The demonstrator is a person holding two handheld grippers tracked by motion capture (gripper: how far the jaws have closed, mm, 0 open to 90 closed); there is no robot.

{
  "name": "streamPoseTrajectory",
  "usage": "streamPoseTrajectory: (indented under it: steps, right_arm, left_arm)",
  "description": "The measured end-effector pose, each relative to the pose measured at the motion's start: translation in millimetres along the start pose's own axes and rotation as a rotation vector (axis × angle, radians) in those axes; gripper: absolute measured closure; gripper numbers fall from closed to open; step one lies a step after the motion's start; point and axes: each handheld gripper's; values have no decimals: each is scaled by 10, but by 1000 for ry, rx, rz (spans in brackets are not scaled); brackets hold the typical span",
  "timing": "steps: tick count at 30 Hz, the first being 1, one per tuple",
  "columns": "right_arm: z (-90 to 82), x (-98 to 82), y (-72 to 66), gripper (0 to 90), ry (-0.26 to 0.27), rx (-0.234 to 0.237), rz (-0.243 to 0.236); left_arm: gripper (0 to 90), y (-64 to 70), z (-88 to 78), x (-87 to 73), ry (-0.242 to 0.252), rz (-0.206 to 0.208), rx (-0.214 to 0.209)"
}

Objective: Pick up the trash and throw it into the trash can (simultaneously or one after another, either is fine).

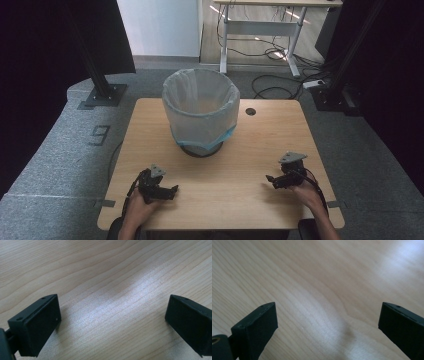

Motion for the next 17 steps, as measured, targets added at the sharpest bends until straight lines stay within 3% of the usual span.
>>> streamPoseTrajectory:
  steps: [6, 17]
  right_arm:
    - [128, -109, -90, 7, -36, -12, -29]
    - [186, -226, -108, 0, 39, 77, 66]
  left_arm:
    - [0, 0, 0, 0, 0, 0, 0]
    - [0, 0, 0, 0, 0, 0, 0]
Point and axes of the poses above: each handheld gripper's, and its own axes: z roughly forward along the jaws, x roughly out of its top, y roughly to its right, and after that the axes turned 14 degrees about z, right-handed
